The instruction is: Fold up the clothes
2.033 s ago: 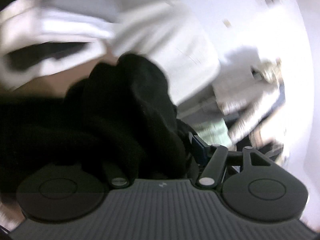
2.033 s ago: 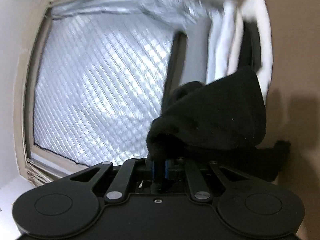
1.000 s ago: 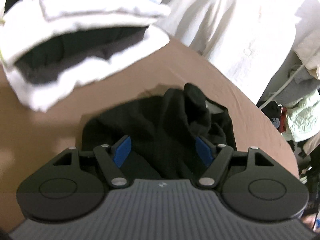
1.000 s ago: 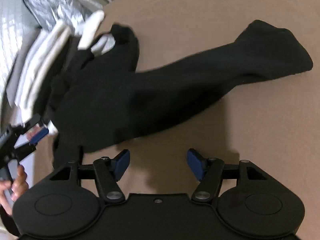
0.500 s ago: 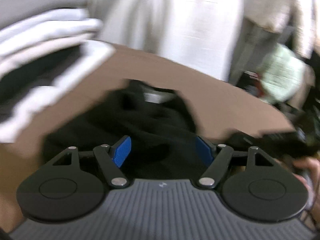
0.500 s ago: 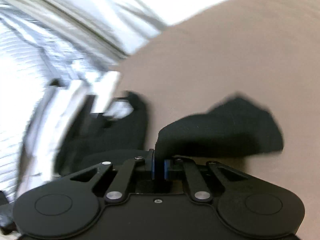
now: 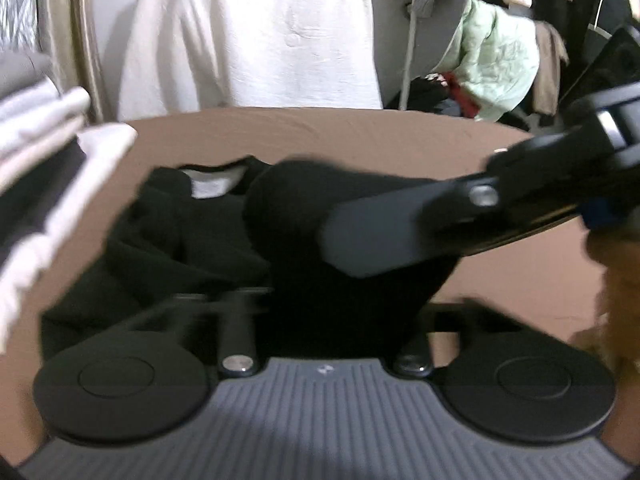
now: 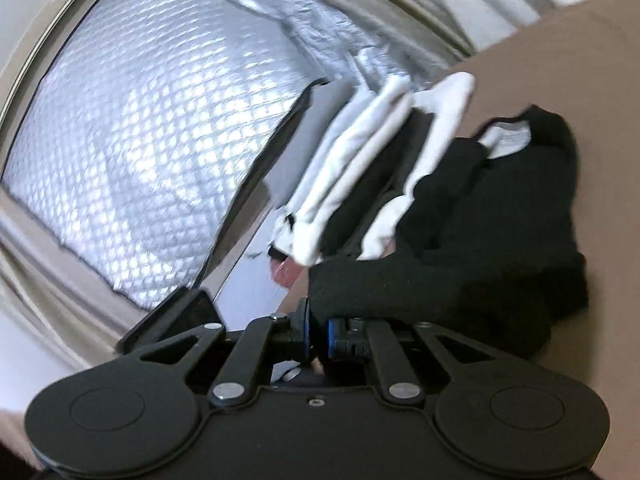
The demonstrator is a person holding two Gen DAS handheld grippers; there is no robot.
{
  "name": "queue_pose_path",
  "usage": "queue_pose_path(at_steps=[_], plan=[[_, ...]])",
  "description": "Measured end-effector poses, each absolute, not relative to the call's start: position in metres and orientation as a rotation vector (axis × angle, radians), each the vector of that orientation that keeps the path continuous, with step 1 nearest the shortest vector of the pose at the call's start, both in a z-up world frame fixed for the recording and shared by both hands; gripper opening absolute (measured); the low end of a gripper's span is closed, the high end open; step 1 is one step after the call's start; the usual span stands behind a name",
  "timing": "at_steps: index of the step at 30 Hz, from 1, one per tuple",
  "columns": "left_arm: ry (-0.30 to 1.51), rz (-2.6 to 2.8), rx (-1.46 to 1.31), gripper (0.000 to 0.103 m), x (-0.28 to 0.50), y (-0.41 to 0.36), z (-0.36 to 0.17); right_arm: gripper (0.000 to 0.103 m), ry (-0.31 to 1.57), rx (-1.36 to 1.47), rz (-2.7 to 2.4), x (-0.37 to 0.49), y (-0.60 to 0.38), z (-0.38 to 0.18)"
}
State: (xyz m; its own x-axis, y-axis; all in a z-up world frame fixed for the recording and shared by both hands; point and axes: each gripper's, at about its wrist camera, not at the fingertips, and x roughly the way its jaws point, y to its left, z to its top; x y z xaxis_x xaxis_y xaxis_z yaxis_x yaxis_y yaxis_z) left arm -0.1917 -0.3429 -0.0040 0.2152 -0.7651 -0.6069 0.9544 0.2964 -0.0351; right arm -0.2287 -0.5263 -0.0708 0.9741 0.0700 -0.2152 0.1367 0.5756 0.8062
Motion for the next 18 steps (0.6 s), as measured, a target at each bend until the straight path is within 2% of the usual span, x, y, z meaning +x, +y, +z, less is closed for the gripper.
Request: queue_pose_path(at_steps=[2,5,7,12,18], plan=[[0.582,-1.125,0.407,0.006,-0.184,-0.340,-0.001,0.021,0.221,0.969,-0.073,-0.229,-0.530,-0.072],[0.638,-0.857,0.403,0.006,-0.147,-0.324,0.000,0.056,0.189,1.015,-0.168,-0.238,-0.546,-0.082],[0.642,-0.681,0.358,0.006,-0.116,-0.302,0.000,0.056,0.197,1.011,-0.257,-0.243,-0.558,-0.086],[0.510,-0.172,0.379,0.007,-0.048,-0.240,0.005,0.056,0.253,1.058,-0.437,-0.244,-0.583,-0.108],[0.533,0.020,0.283,0.007,-0.016,-0.187,0.000,0.056,0.314,1.067,-0.512,-0.241,-0.565,-0.129]])
